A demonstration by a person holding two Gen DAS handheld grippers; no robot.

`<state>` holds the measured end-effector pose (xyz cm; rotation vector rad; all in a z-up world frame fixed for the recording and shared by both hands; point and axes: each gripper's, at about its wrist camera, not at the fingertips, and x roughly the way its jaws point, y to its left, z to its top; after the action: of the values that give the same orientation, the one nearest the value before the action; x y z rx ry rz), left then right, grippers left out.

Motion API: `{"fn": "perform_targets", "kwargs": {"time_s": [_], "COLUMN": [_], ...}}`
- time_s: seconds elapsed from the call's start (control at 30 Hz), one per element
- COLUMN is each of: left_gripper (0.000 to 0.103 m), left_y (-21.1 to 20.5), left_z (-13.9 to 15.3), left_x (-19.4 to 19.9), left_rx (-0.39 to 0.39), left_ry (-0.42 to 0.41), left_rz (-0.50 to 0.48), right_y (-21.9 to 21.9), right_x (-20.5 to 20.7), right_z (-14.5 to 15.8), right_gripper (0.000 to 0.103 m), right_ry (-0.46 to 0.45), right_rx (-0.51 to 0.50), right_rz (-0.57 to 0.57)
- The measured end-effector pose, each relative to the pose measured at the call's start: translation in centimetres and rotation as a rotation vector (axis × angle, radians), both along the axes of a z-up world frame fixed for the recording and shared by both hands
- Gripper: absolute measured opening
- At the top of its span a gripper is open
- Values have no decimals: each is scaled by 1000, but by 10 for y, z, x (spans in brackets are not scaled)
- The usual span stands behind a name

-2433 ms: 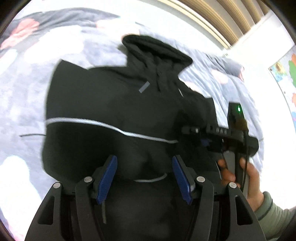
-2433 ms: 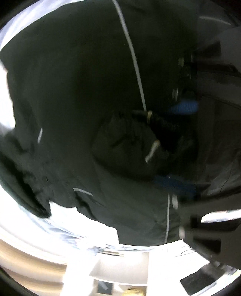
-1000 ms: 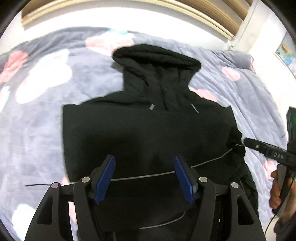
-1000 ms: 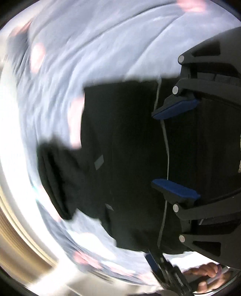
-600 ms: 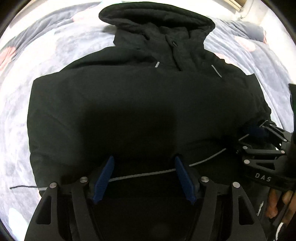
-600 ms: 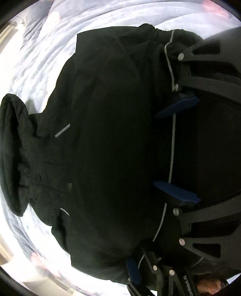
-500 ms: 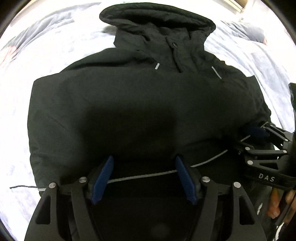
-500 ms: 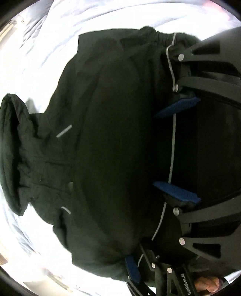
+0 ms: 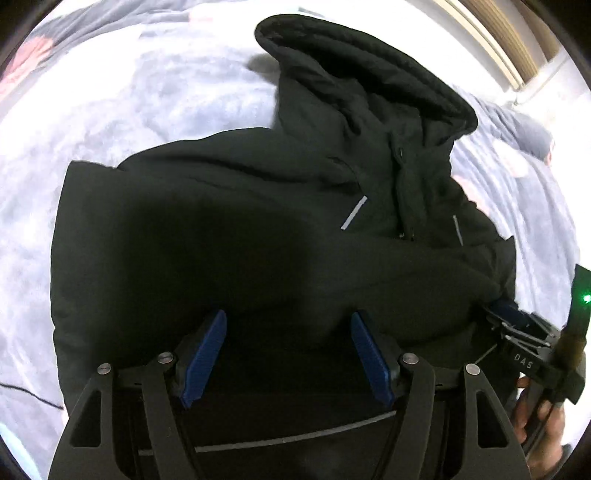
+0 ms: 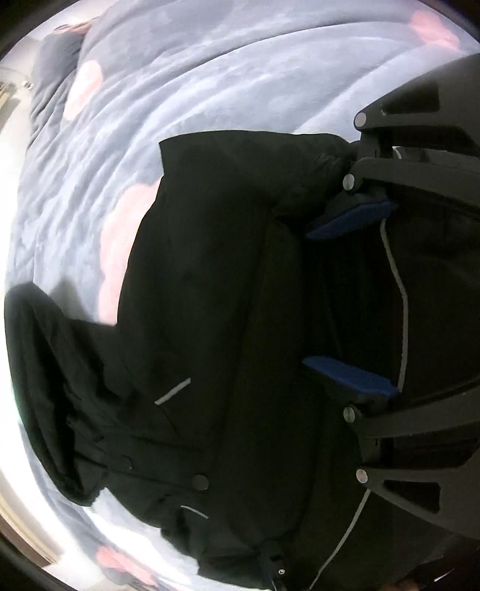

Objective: Fold large clothes
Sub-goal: 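Grasp the jacket hem with the left tool while the right tool grasps it too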

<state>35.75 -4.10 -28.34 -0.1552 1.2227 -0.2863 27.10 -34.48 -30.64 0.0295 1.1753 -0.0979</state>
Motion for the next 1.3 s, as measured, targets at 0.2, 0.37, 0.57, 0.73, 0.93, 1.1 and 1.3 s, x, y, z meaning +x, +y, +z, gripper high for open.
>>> {"fn": "perform_targets", "kwargs": {"time_s": [0.2, 0.37, 0.57, 0.73, 0.93, 1.1, 1.3], "left_gripper": [73, 73, 73, 73, 73, 73, 10], "left_y": [-14, -1, 12, 32, 32, 19, 14], "left_z": [7, 46, 82, 83, 80, 59, 27], "left_x": [-11, 0, 59, 115, 165, 198, 226], "left_rx": [81, -77, -67, -83, -82, -56, -48], "left_ry": [-43, -90, -204, -202, -217, -174, -131], "left_rz": [-52, -24, 51, 105, 95, 35, 39], "right_y": [-6, -10, -21, -33, -43, -34, -31], "right_x": [-3, 10, 59, 112, 157, 186, 215], "right_z": [-1, 29, 69, 79, 81, 72, 48], "right_gripper": [70, 70, 70, 70, 70, 70, 14], "right_ry": [-13, -61, -167, -215, -233, -211, -143], "right_rx": [37, 135, 203, 206, 226, 204, 202], "right_rz": [19, 26, 30, -14, -38, -30, -35]}}
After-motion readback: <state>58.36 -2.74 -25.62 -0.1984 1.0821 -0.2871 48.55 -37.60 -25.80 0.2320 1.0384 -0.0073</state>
